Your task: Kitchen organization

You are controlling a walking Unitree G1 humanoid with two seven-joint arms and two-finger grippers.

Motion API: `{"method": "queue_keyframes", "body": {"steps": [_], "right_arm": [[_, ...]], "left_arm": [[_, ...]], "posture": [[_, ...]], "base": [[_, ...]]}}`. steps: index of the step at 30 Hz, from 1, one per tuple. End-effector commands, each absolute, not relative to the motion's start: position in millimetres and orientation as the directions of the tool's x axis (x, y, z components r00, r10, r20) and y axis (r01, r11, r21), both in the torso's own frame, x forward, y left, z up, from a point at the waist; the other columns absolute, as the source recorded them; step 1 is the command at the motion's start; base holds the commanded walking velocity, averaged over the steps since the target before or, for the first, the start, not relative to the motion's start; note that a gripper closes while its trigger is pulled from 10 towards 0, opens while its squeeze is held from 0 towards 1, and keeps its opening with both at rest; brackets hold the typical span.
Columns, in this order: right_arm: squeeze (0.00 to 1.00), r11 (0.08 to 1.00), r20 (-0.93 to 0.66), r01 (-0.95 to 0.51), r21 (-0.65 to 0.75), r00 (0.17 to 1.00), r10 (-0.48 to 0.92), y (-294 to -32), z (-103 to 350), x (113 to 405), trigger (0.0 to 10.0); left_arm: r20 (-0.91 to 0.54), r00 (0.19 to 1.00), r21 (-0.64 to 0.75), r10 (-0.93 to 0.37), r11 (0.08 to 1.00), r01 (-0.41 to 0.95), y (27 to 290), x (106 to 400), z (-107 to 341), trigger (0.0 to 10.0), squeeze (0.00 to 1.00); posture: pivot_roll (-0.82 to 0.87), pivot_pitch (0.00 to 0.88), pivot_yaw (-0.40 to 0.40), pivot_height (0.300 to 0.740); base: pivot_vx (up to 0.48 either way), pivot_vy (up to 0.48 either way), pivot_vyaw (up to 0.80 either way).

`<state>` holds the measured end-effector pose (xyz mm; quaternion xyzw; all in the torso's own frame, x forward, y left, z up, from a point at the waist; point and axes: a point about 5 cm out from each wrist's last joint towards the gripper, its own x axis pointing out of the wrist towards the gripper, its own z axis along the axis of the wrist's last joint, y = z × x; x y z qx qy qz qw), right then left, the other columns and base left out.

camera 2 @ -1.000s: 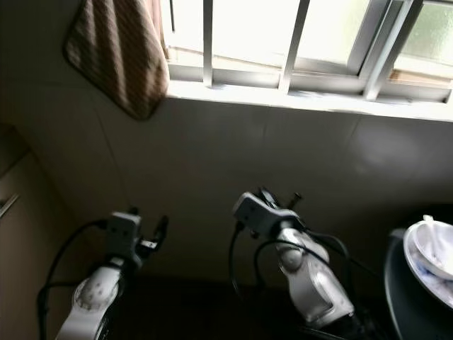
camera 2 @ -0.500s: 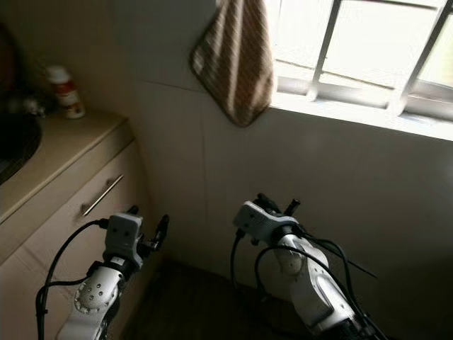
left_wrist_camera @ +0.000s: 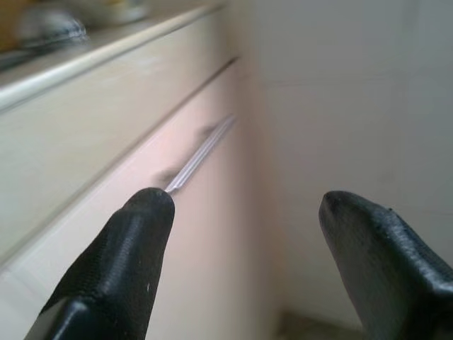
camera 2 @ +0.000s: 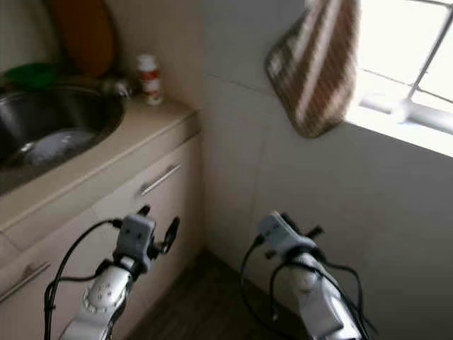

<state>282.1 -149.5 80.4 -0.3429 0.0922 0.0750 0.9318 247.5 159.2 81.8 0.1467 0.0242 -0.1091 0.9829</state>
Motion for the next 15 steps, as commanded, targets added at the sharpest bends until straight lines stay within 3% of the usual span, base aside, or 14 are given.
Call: {"method": "queue_keyframes", "body": {"steps": [1,8,13,15], "right_arm": [[0.00,0.752,-0.223,-0.197,-0.629,0.972,0.068,-154,79,280,0.0],[0.00,0.748,-0.204,-0.180,-0.638,0.977,0.062,-153,79,281,0.0],[0.00,0.711,-0.055,-0.072,-0.700,0.997,0.047,-154,99,286,0.0],[0.00,0.655,0.141,0.054,-0.754,0.987,0.081,-150,130,292,4.1]], "left_arm": [[-0.059,0.974,0.287,-0.218,0.931,0.226,154,249,87,10.0,0.00],[-0.056,0.975,0.293,-0.216,0.930,0.223,153,249,88,10.0,0.00],[0.054,0.981,0.322,-0.188,0.933,0.162,156,252,105,10.0,0.00],[0.145,0.975,0.326,-0.169,0.938,0.114,158,257,123,10.0,0.00]], "posture": [[0.06,0.000,-0.049,0.740],[0.06,0.000,-0.051,0.740],[0.06,0.000,-0.052,0.740],[0.06,0.000,-0.052,0.740]], "base": [[0.000,0.000,0.80],[0.000,0.000,0.80],[0.000,0.000,0.80],[0.000,0.000,0.77]]}}
